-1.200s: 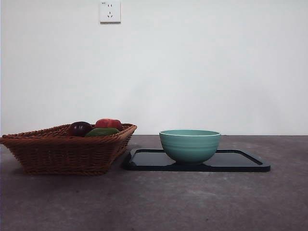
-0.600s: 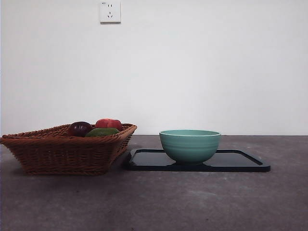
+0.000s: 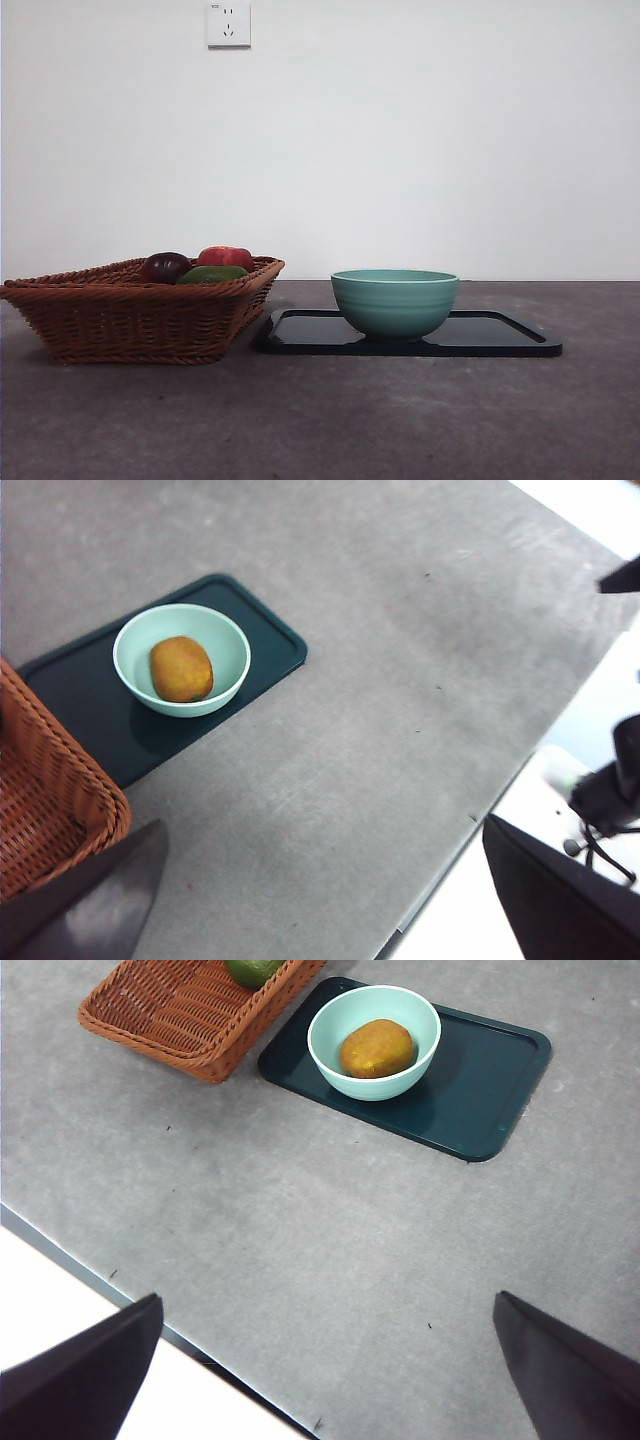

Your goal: Pick up the wifruite, put it on the bowl, pick up the plate, put it on desk

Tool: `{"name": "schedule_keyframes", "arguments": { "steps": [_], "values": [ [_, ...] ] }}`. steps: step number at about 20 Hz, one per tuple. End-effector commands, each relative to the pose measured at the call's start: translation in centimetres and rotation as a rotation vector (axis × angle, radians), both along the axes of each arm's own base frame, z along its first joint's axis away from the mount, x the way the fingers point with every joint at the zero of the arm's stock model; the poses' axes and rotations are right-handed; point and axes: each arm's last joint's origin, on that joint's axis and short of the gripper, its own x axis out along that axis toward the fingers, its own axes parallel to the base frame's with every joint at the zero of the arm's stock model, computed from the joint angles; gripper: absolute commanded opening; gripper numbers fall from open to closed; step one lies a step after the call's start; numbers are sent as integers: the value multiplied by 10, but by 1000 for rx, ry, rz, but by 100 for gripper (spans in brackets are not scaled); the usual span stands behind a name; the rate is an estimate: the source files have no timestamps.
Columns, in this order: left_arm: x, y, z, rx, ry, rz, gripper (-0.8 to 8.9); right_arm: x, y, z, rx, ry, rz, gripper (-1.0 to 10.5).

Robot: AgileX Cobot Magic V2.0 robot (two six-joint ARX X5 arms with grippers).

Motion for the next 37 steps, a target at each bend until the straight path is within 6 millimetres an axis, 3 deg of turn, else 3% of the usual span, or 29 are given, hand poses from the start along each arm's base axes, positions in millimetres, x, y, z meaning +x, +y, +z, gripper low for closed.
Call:
{"name": "schedule_keyframes", "arguments": {
  "steps": [1,13,20,23,29,37],
  "values": [
    [14,-17,2,-8,40,36,500,0,0,3,16,-7,-2,580],
    [126,-115,-34,258,221,127,500,0,0,3,16,-8,-1,580],
    [183,-157,-52,372,290,137,500,0,0,3,17,-10,-1,579],
    [204,-171,-62,371,288,146,500,0,0,3,20,-15,-1,579],
    [238,-186,-102,401,289,147,499,1,1,4,22,-18,-1,580],
    [260,-201,-154,468,268,151,499,1,1,4,23,-21,-1,580]
  ]
}}
